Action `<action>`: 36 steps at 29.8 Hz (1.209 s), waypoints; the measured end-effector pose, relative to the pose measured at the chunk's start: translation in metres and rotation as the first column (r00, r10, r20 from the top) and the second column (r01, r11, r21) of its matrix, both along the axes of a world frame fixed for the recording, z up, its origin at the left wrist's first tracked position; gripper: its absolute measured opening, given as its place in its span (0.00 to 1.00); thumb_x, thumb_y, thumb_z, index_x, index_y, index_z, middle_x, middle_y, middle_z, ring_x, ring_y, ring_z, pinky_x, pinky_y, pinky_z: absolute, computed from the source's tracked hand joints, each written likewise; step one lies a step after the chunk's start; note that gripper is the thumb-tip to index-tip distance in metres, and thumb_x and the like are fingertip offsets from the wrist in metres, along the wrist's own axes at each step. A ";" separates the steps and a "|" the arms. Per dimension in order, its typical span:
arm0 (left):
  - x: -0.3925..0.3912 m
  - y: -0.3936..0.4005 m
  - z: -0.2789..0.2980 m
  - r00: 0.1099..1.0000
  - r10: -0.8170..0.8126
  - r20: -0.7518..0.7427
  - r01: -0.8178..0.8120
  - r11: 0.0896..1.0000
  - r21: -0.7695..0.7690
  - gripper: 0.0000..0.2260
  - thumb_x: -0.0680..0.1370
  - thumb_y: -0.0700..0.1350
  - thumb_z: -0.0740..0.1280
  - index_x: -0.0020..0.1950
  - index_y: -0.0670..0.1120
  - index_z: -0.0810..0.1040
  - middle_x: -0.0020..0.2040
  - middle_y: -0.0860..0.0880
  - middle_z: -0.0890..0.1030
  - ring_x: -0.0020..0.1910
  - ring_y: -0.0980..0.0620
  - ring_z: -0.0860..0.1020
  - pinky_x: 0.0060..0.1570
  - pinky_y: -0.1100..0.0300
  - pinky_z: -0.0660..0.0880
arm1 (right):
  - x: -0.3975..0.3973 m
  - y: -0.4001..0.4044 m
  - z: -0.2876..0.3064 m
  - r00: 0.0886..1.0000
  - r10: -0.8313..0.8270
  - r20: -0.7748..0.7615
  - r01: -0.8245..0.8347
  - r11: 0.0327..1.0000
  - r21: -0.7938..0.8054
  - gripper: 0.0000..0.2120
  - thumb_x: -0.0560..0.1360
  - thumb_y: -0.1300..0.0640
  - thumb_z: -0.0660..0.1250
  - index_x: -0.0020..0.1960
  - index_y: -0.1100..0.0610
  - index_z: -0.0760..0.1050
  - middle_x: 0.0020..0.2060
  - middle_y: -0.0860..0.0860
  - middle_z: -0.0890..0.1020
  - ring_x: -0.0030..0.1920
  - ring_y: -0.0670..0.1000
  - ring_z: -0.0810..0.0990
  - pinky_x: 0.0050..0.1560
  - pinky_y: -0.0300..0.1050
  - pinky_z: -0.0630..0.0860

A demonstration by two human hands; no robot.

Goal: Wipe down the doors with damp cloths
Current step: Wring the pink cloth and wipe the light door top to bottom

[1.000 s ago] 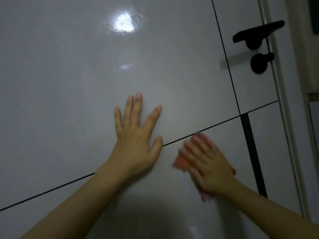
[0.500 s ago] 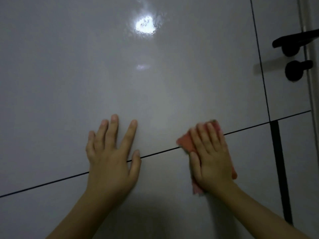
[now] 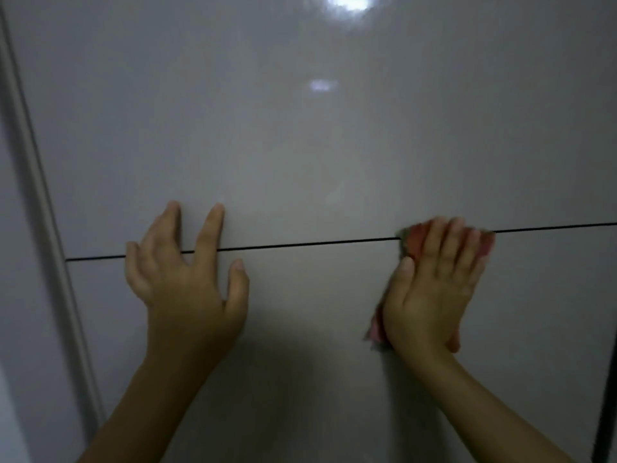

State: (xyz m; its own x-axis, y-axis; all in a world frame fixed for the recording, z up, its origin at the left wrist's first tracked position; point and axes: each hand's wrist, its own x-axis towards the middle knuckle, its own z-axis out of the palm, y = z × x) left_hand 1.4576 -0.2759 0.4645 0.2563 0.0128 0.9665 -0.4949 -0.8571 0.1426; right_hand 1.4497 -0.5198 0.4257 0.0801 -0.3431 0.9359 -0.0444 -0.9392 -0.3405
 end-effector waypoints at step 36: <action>0.046 0.124 -0.178 0.982 0.182 -0.047 -0.186 0.913 -0.364 0.25 0.79 0.45 0.55 0.76 0.45 0.57 0.76 0.41 0.57 0.75 0.43 0.53 0.70 0.45 0.53 | 0.025 0.157 -0.007 0.945 -0.145 -0.293 -0.278 0.119 -0.953 0.25 0.81 0.49 0.51 0.76 0.56 0.58 0.74 0.56 0.59 0.75 0.57 0.54 0.74 0.56 0.47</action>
State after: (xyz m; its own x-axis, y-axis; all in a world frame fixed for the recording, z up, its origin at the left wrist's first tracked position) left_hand 1.5040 -0.1515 0.2863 0.2269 0.4124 0.8823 -0.3299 -0.8198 0.4681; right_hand 1.4747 -0.3623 0.4184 0.3332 0.8666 0.3714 0.1599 -0.4401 0.8836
